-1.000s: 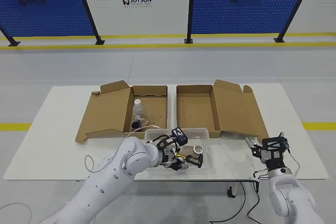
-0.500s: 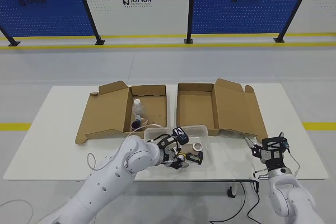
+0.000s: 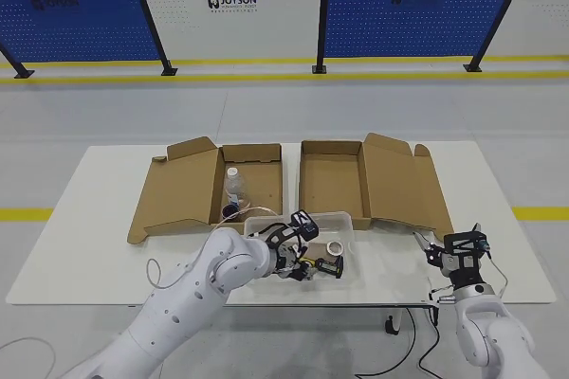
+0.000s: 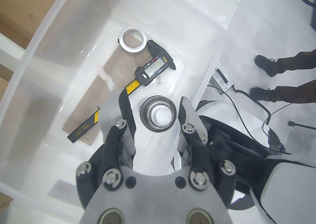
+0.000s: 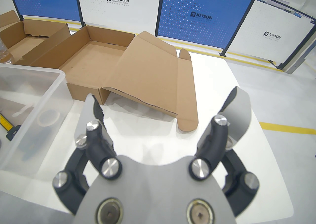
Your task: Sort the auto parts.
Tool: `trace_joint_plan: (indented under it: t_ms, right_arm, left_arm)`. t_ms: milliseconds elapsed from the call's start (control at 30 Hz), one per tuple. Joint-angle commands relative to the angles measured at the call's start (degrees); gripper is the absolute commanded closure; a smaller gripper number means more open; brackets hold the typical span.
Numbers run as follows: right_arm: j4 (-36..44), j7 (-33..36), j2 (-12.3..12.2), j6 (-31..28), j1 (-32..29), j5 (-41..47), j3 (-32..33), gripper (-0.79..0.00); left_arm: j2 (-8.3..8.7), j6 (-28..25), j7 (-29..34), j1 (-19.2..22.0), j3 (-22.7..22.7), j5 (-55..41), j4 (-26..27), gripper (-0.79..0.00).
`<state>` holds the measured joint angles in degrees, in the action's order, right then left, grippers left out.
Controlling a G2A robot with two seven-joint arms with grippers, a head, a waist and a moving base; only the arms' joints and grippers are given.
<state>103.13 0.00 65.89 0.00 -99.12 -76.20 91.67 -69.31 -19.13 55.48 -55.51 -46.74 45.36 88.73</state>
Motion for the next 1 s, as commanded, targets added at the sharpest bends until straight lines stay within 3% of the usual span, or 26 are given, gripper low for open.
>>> trace_joint_plan:
  t_ms: [0,967]
  right_arm:
    - [0.00,0.00,0.00,0.00,0.00,0.00,0.00,-0.785]
    - [0.00,0.00,0.00,0.00,0.00,0.00,0.00,-0.785]
  left_arm:
    - [-0.05,-0.04,0.28,0.05,0.25,-0.12,-0.14,-0.391]
    - [-0.82,-0.31,-0.17,0.87,2.46,-0.42,-3.72,-0.376]
